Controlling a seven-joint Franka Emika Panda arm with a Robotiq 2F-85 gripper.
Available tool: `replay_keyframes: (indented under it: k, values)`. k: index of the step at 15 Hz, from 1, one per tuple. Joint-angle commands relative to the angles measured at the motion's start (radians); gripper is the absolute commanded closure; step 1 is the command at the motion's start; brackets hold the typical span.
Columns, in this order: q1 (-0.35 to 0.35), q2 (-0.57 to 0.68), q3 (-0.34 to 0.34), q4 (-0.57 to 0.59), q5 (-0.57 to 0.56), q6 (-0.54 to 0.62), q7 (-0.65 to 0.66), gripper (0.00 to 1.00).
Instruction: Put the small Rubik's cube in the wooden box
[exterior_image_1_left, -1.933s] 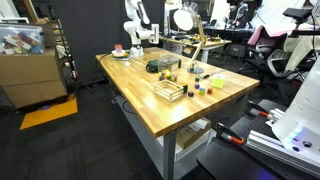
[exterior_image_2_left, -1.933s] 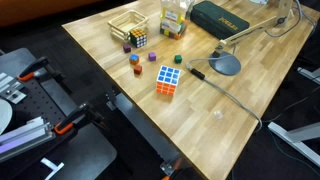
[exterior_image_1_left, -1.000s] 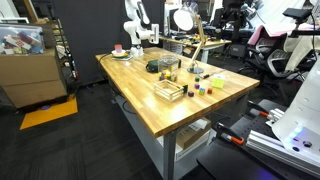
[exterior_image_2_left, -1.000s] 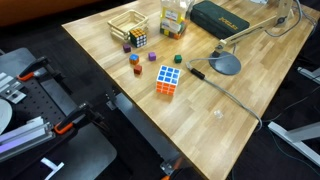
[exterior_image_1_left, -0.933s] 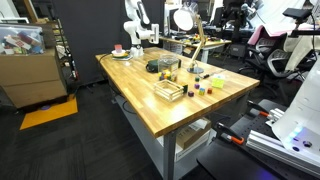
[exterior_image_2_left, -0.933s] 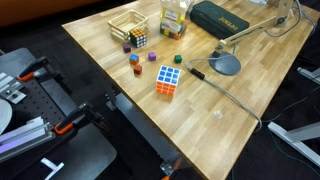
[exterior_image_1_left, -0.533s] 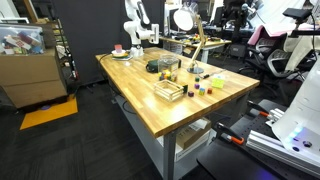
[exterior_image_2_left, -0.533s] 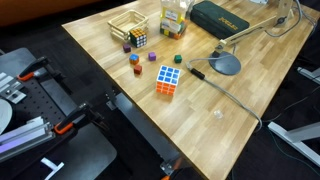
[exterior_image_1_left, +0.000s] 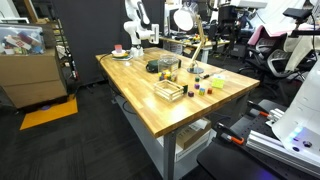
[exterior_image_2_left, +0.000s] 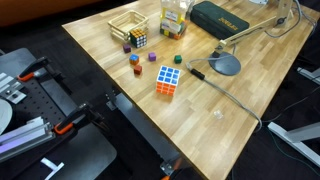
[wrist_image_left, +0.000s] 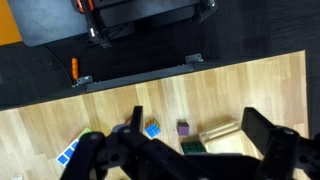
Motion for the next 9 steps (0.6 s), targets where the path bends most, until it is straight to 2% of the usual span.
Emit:
replay_keyframes:
  k: [1,5,6,9]
  values:
    - [-0.041,0.169,-0.022,0.029,0.049,0.095,0.061,0.0]
    - [-0.049,0.325,-0.067,0.043,0.151,0.155,0.068,0.0]
    - [-0.052,0.282,-0.053,0.013,0.104,0.158,0.066,0.0]
    - [-0.051,0.331,-0.062,0.036,0.132,0.162,0.067,0.0]
